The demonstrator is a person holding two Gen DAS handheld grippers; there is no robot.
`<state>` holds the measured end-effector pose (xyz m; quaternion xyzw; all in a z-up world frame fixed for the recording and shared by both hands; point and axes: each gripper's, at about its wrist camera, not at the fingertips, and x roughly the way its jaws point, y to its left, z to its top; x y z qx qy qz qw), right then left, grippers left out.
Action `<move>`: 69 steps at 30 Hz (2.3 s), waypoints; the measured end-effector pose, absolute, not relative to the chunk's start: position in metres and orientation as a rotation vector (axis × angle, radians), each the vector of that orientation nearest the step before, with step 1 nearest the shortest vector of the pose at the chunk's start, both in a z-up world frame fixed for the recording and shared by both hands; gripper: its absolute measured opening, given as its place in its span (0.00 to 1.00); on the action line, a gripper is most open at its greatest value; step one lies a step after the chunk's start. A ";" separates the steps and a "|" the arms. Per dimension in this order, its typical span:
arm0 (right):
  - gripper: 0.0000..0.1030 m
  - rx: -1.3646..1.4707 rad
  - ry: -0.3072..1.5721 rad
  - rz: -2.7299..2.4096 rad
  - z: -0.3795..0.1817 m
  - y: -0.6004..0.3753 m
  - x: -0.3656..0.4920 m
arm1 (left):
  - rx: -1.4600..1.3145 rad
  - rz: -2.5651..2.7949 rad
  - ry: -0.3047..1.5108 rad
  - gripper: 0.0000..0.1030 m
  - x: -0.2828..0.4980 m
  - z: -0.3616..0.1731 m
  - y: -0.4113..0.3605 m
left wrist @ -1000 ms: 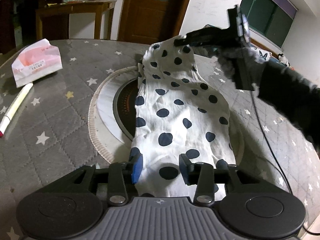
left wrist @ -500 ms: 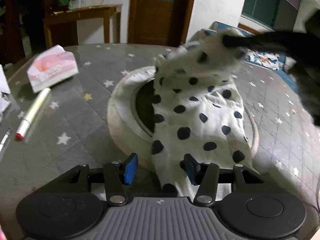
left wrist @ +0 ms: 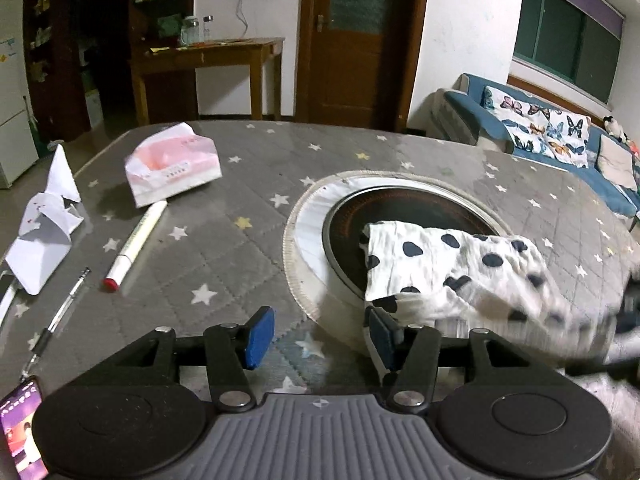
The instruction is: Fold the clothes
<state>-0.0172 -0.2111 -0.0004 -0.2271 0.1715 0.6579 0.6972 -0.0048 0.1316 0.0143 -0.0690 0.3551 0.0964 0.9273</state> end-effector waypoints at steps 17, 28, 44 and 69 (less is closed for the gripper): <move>0.30 -0.403 0.598 1.392 -0.001 -0.181 -0.006 | -0.142 0.116 0.608 0.57 -0.008 0.047 0.115; 0.02 -0.453 0.608 1.422 -0.001 -0.179 -0.017 | -0.156 0.096 0.610 0.58 -0.009 0.047 0.115; 0.13 -0.414 0.613 1.469 0.017 -0.214 -0.014 | -0.192 -0.067 0.648 0.38 -0.002 0.021 0.093; 0.20 -0.248 0.738 0.973 -0.043 -0.187 0.143 | -0.167 -0.129 0.755 0.22 -0.021 -0.018 0.080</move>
